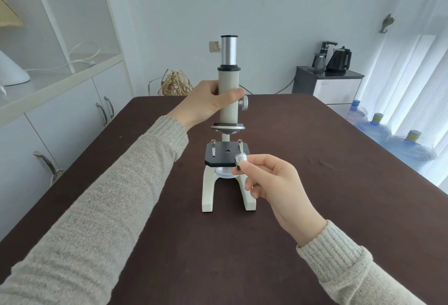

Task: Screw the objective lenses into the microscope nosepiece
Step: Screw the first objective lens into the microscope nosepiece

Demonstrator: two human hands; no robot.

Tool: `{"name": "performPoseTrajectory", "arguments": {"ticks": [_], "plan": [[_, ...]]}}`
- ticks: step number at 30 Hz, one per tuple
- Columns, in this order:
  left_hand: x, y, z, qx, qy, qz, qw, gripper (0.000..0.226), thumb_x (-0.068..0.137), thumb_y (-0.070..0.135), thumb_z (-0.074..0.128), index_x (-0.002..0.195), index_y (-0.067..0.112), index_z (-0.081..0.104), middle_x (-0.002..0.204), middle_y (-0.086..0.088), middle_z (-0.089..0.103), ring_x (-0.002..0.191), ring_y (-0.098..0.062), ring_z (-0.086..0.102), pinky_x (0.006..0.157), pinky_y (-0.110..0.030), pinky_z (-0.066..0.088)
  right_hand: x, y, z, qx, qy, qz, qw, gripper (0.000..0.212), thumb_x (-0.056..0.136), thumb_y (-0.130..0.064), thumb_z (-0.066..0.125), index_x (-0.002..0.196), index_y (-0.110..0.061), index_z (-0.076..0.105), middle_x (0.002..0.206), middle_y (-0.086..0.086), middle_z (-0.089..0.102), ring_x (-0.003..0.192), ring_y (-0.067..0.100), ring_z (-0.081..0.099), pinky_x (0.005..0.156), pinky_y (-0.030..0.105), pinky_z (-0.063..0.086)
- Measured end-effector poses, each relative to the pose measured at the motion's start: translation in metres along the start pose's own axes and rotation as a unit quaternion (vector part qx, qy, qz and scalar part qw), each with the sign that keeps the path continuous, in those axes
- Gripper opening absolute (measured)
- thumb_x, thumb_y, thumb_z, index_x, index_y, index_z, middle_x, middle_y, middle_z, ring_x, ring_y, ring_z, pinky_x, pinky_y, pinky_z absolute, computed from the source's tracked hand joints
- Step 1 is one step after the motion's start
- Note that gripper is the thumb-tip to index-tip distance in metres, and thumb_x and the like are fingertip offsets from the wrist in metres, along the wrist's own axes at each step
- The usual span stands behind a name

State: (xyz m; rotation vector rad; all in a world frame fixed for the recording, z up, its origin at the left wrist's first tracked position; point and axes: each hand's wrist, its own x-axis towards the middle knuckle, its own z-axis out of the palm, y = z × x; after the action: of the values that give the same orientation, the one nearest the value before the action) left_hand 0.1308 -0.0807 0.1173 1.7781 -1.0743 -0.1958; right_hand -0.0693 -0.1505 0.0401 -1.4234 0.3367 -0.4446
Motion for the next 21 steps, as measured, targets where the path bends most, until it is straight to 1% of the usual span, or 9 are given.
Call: {"name": "performPoseTrajectory", "arguments": {"ticks": [2, 4, 7, 9, 10, 17, 19, 21], "plan": [[0.001, -0.002, 0.000, 0.010, 0.001, 0.006, 1.000, 0.057, 0.074, 0.059, 0.064, 0.107, 0.013, 0.072, 0.099, 0.005, 0.072, 0.082, 0.008, 0.064, 0.075, -0.011, 0.049, 0.004, -0.003, 0.001, 0.006, 0.008, -0.006, 1.000, 0.014, 0.089, -0.010, 0.066, 0.100, -0.001, 0.067, 0.087, 0.012, 0.077, 0.052, 0.011, 0.052, 0.048, 0.022, 0.043], [0.002, -0.003, -0.001, 0.018, 0.001, 0.005, 1.000, 0.065, 0.067, 0.065, 0.063, 0.107, 0.014, 0.072, 0.102, 0.003, 0.073, 0.088, 0.003, 0.066, 0.079, -0.014, 0.049, 0.008, -0.006, 0.002, 0.015, 0.018, -0.014, 1.000, 0.013, 0.089, -0.008, 0.066, 0.099, -0.001, 0.067, 0.081, 0.012, 0.076, 0.051, 0.011, 0.053, 0.047, 0.022, 0.043], [0.003, -0.003, -0.001, 0.016, 0.006, 0.003, 1.000, 0.071, 0.064, 0.067, 0.062, 0.108, 0.013, 0.072, 0.111, -0.006, 0.073, 0.105, -0.015, 0.067, 0.093, -0.028, 0.050, 0.016, -0.012, 0.001, 0.008, 0.031, -0.026, 0.999, 0.011, 0.089, -0.009, 0.067, 0.097, -0.002, 0.067, 0.075, 0.012, 0.074, 0.047, 0.010, 0.054, 0.046, 0.021, 0.044], [0.002, -0.003, -0.001, 0.014, 0.009, 0.002, 1.000, 0.071, 0.065, 0.067, 0.062, 0.108, 0.012, 0.072, 0.113, -0.008, 0.073, 0.109, -0.020, 0.066, 0.098, -0.035, 0.049, 0.020, -0.015, 0.000, 0.001, 0.032, -0.027, 0.999, 0.013, 0.088, -0.010, 0.068, 0.098, -0.002, 0.066, 0.078, 0.011, 0.075, 0.044, 0.011, 0.051, 0.046, 0.022, 0.043], [0.002, -0.003, 0.000, 0.013, 0.011, 0.001, 1.000, 0.071, 0.065, 0.067, 0.063, 0.108, 0.011, 0.072, 0.113, -0.009, 0.072, 0.109, -0.020, 0.065, 0.099, -0.036, 0.048, 0.022, -0.017, 0.000, -0.003, 0.029, -0.026, 0.999, 0.014, 0.088, -0.010, 0.069, 0.099, -0.002, 0.066, 0.079, 0.011, 0.076, 0.044, 0.011, 0.050, 0.045, 0.023, 0.043], [0.001, 0.000, 0.000, 0.014, 0.010, -0.001, 1.000, 0.073, 0.063, 0.066, 0.061, 0.108, 0.010, 0.072, 0.113, -0.008, 0.072, 0.107, -0.017, 0.066, 0.094, -0.028, 0.050, 0.032, -0.018, 0.003, -0.020, 0.015, -0.014, 1.000, 0.014, 0.088, -0.011, 0.069, 0.097, -0.002, 0.067, 0.080, 0.010, 0.075, 0.043, 0.012, 0.047, 0.043, 0.021, 0.042], [0.001, -0.001, 0.000, 0.013, 0.008, -0.002, 1.000, 0.069, 0.066, 0.064, 0.063, 0.108, 0.011, 0.072, 0.112, -0.006, 0.073, 0.104, -0.013, 0.067, 0.091, -0.024, 0.050, 0.033, -0.018, 0.005, -0.015, 0.012, -0.012, 1.000, 0.016, 0.088, -0.010, 0.068, 0.100, 0.001, 0.066, 0.081, 0.011, 0.075, 0.043, 0.012, 0.047, 0.042, 0.021, 0.042], [0.000, 0.000, 0.000, 0.007, 0.005, -0.003, 1.000, 0.057, 0.075, 0.055, 0.065, 0.108, 0.009, 0.072, 0.113, -0.007, 0.073, 0.098, -0.009, 0.067, 0.088, -0.019, 0.049, 0.034, -0.018, 0.007, -0.007, 0.010, -0.014, 1.000, 0.016, 0.089, -0.008, 0.068, 0.101, 0.002, 0.066, 0.082, 0.012, 0.074, 0.042, 0.010, 0.048, 0.041, 0.020, 0.041]]}}
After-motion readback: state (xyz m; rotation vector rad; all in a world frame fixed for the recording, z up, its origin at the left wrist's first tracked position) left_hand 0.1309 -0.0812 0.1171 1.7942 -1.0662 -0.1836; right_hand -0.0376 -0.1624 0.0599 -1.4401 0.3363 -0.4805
